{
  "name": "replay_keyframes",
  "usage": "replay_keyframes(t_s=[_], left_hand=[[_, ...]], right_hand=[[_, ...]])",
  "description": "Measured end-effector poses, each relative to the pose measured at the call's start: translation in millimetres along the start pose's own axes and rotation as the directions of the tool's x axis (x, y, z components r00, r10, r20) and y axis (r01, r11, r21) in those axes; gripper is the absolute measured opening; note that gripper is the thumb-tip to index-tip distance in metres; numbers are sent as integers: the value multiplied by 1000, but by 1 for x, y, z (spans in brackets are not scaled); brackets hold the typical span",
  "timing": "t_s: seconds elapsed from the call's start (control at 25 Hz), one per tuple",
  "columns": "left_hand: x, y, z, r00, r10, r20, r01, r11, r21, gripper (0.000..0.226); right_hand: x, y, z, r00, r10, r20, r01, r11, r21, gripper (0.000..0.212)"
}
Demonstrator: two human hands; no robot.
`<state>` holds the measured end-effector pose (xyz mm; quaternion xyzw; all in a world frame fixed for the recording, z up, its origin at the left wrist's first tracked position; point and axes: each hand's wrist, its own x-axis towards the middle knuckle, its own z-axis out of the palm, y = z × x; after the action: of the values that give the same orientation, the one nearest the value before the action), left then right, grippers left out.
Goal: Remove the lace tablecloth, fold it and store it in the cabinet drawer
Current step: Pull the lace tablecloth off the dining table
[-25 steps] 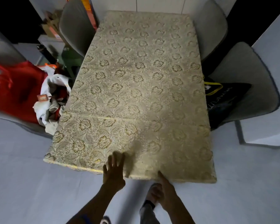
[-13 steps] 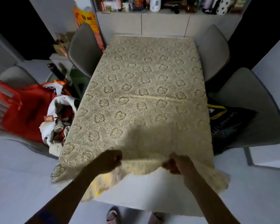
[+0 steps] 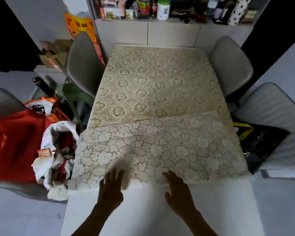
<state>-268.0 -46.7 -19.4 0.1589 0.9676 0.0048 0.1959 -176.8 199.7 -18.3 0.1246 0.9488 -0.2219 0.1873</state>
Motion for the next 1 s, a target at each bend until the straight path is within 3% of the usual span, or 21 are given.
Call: replay_keyframes(t_s=[0.08,0.16,0.28,0.36,0.4,0.48,0.52,0.56,0.6,0.64,0.72,0.76,0.8,0.88,1.0], left_hand=[[13,-15,1,986,162,-27,-160,985,64,93],[18,-21,7,967,248,-52,-241,964,111,85],[12,-23,5,959,272,75,-279,953,118,37],[-5,-17,9,932,249,265,-261,965,12,19],[-17,-11,14,889,286,357,-297,955,-27,18],[-47,4,26,739,363,567,-409,911,-50,23],[-60,6,32,670,370,643,-432,899,-67,30],[-69,5,37,644,370,670,-397,910,-121,36],[-75,1,38,669,382,638,-301,924,-238,35],[-76,-2,32,737,385,555,-174,902,-395,30],[-64,-13,27,903,257,343,-90,895,-436,36],[-56,-17,29,951,173,254,-88,945,-314,52],[-47,-17,30,975,103,197,-72,985,-159,71],[-34,-13,32,978,9,209,-5,1000,-16,94],[-31,-12,42,965,2,264,3,1000,-20,91]], right_hand=[[18,-15,10,999,-34,-14,31,986,-165,72],[32,-27,18,994,-47,-98,13,944,-329,52],[29,-25,18,1000,6,-3,-7,916,-402,24],[8,-9,27,995,33,97,8,920,-393,28],[-8,-2,33,988,41,151,16,934,-357,30],[-46,3,43,956,77,282,8,958,-287,35],[-62,4,46,944,132,302,-56,967,-248,38],[-72,8,52,966,125,224,-72,971,-230,41],[-78,13,57,998,52,44,-42,977,-207,46],[-79,15,55,999,13,-37,-19,985,-171,50],[-70,18,42,988,-18,151,33,995,-98,49],[-61,21,34,973,-3,232,19,998,-67,47],[-47,23,24,976,19,216,-10,999,-40,49],[-17,27,13,997,34,72,-29,997,-67,62],[8,26,15,999,2,48,11,962,-274,78]])
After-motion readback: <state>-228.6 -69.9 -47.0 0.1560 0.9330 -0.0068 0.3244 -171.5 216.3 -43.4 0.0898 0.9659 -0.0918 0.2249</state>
